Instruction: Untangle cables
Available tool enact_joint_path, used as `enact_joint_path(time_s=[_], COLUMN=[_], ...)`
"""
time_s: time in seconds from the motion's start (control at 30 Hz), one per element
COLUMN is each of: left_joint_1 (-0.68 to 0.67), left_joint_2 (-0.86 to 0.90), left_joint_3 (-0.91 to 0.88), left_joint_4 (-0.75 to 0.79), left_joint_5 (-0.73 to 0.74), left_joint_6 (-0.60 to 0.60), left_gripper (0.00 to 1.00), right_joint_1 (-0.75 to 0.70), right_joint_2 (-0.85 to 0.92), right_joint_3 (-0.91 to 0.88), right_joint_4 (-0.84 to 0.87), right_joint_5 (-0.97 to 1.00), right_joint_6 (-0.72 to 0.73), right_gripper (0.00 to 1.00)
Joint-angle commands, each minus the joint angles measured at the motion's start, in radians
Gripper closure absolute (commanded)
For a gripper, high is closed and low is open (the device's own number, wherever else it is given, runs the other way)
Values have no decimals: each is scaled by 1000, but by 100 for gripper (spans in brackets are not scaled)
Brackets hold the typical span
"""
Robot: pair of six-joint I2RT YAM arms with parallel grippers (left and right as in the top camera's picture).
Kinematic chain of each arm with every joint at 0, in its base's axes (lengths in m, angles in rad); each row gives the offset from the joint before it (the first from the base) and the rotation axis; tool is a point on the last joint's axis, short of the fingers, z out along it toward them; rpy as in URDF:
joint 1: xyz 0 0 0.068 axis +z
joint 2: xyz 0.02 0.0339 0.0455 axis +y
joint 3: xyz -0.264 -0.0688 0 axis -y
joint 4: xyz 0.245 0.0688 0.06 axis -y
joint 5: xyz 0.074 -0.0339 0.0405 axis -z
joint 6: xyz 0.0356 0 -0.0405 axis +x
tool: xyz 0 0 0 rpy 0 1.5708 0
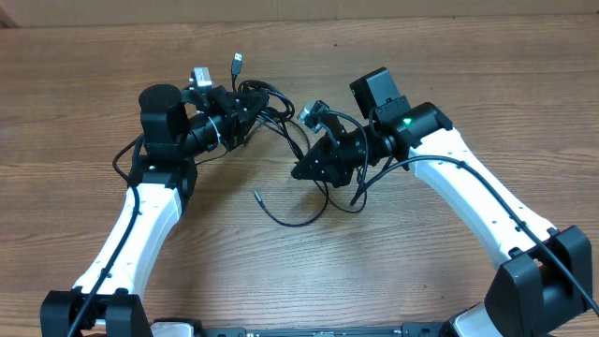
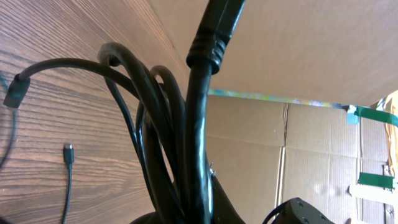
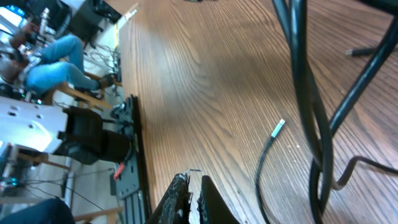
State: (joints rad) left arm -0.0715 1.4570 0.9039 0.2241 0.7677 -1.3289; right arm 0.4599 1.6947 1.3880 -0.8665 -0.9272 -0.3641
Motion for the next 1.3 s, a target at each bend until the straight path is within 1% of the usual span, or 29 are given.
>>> enact_joint_path(time_s=[0.0, 0.03, 0.1, 0.2, 0.23, 0.27, 0.33, 0.43, 0.53, 0.6, 0.63, 0.67, 0.73, 0.77, 0.87, 0.93, 0.97, 1.0, 1.1, 1.13, 1.17, 1.2, 1.23, 1.27], left_joint_1=[3, 3, 3, 3, 3, 3, 3, 3, 3, 3, 3, 3, 3, 3, 3, 3, 3, 3, 3, 3, 3, 3, 3, 3], left_joint_2=[-21, -21, -21, -21, -21, -21, -21, -21, -21, -21, -21, -21, -21, -21, -21, -21, -21, -21, -21, -21, -21, -21, -21, -21], left_joint_3=[18, 18, 18, 18, 18, 18, 18, 18, 18, 18, 18, 18, 18, 18, 18, 18, 18, 18, 18, 18, 18, 18, 18, 18], left_joint_4=[11, 10, 1, -15, -15, -14, -14, -14, -14, -9, -9, -10, -11, -11, -34, -69, -132, -171, -240, -257, -270, -276, -277, -277], left_joint_5=[-11, -5, 4, 38, 48, 56, 65, 71, 71, 67, 57, 42, -7, -56, -224, -288, -353, -377, -382, -377, -347, -294, -235, -199], left_joint_6=[17, 16, 17, 16, 16, 16, 3, -56, -130, -146, -146, -146, -145, -131, -10, 31, 67, 73, 75, 93, 159, 253, 344, 399], left_gripper=[96, 96, 96, 96, 96, 95, 96, 96, 96, 96, 96, 96, 96, 95, 95, 92, 89, 82, 67, 59, 46, 37, 32, 27], right_joint_1=[6, 6, 6, 6, 6, 6, 6, 6, 6, 6, 6, 6, 6, 6, 5, 5, 5, 5, 5, 5, 4, 4, 4, 4], right_joint_2=[8, 8, 8, 10, 13, 16, 19, 29, 71, 102, 113, 113, 113, 113, 93, 65, 11, -19, -75, -83, -85, -84, -84, -84], right_joint_3=[19, 19, 19, 19, 19, 19, 19, 19, 19, 19, 19, 19, 19, 19, 22, 22, 22, 22, 22, 22, 22, 22, 22, 22], right_joint_4=[39, 60, 99, 189, 230, 261, 289, 291, 291, 282, 270, 257, 225, 201, 116, 88, 76, 85, 130, 149, 172, 191, 204, 216], right_joint_5=[37, 89, 140, 239, 245, 224, 134, 87, 66, -47, -109, -113, -63, -42, -76, -87, -87, -87, -63, -45, -28, -10, 14, 35], right_joint_6=[-2, -2, -3, -3, -2, -2, -3, -3, -3, -3, -3, -3, -2, 2, 50, 50, 50, 50, 50, 50, 51, 67, 90, 110], right_gripper=[71, 63, 54, 52, 53, 58, 59, 60, 66, 69, 76, 96, 96, 96, 96, 96, 96, 96, 96, 96, 96, 96, 96, 96])
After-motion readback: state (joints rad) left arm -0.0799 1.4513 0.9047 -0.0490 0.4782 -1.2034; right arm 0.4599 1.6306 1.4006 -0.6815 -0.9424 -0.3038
